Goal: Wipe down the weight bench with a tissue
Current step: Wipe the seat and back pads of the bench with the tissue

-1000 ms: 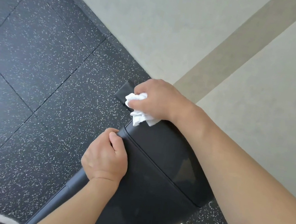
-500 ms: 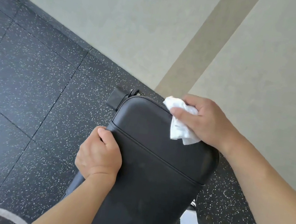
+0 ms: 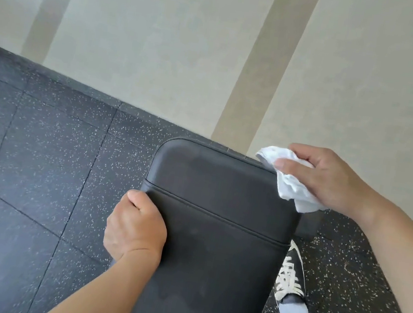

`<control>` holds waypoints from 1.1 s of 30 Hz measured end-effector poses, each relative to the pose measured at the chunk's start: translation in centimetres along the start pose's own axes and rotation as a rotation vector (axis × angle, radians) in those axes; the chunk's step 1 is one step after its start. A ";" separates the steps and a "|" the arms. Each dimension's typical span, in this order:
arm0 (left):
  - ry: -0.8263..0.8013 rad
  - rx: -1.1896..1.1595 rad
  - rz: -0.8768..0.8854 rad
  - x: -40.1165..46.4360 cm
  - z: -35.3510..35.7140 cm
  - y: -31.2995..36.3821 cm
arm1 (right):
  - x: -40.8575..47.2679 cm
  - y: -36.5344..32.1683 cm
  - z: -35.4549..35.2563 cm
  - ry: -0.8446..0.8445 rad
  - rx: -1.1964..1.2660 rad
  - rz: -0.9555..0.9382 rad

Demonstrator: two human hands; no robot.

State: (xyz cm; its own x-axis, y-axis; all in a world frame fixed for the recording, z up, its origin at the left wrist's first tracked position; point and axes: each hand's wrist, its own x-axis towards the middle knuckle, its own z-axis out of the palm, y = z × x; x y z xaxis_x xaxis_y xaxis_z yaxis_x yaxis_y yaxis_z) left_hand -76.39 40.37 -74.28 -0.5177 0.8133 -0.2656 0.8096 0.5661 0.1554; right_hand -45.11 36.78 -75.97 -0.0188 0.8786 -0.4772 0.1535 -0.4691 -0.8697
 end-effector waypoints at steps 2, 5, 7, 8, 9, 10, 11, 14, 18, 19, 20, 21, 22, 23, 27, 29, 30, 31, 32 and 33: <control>0.013 -0.004 0.006 0.0 0.0 -0.1 | -1.1 0.5 0.0 0.056 -0.001 0.001; 0.003 -0.002 0.008 -0.1 -0.1 -0.2 | 0.7 -1.1 1.0 0.046 -0.093 0.013; 0.001 0.007 0.010 -0.1 0.0 -0.1 | 3.4 -3.2 2.7 -0.007 -0.214 -0.013; 0.001 0.007 0.012 -0.2 0.0 -0.1 | 4.9 -4.4 3.9 -0.034 -0.264 -0.038; 0.000 0.003 0.011 -0.2 0.0 0.0 | 6.6 -5.5 5.3 -0.056 -0.302 -0.068; -0.004 -0.001 0.008 -0.3 -0.1 0.1 | 8.3 -6.6 6.7 -0.077 -0.341 -0.100; -0.010 -0.001 0.002 -0.3 -0.1 0.1 | 9.9 -7.7 8.1 -0.107 -0.376 -0.122; -0.011 -0.011 -0.008 -0.3 -0.3 0.2 | 13.4 -9.5 10.5 -0.216 -0.417 -0.108; -0.017 -0.008 -0.010 -0.2 -0.3 0.2 | 11.9 -8.9 9.5 -0.193 -0.267 -0.130; -0.024 -0.005 -0.015 -0.2 -0.3 0.2 | 10.5 -8.1 8.6 -0.160 -0.239 -0.132; -0.029 -0.005 -0.018 -0.2 -0.2 0.2 | 9.1 -7.1 7.3 -0.130 -0.231 -0.122; -0.034 -0.005 -0.018 -0.1 -0.2 0.2 | 7.6 -5.8 5.8 -0.108 -0.234 -0.104; -0.040 -0.001 -0.014 -0.1 -0.3 0.1 | 5.8 -4.6 4.3 -0.090 -0.241 -0.075; -0.047 0.001 -0.010 -0.1 -0.3 0.0 | 4.0 -3.5 2.7 -0.075 -0.247 -0.043; -0.077 0.002 0.006 -0.1 -0.5 0.1 | -0.3 -1.8 0.4 0.018 -0.283 0.031; -0.094 0.003 -0.008 -0.1 -0.6 0.1 | 0.5 -2.4 1.3 0.055 -0.396 0.005; -0.099 -0.002 -0.017 -0.1 -0.7 0.2 | 1.4 -3.2 2.2 0.064 -0.427 -0.011; -0.098 -0.003 -0.019 -0.1 -0.7 0.2 | 2.7 -4.2 3.2 0.056 -0.444 -0.025; -0.095 -0.003 -0.019 -0.2 -0.7 0.3 | 4.1 -5.3 4.2 0.029 -0.459 -0.035; -0.092 -0.003 -0.017 -0.2 -0.7 0.3 | 5.7 -6.3 5.4 -0.002 -0.479 -0.047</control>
State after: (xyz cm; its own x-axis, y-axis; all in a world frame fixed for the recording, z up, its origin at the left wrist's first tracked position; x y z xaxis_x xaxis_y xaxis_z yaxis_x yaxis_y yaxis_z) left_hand -76.19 40.48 -73.49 -0.5034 0.7878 -0.3549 0.8000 0.5802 0.1531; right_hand -51.55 44.26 -73.92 -0.0382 0.8974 -0.4396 0.5907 -0.3345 -0.7343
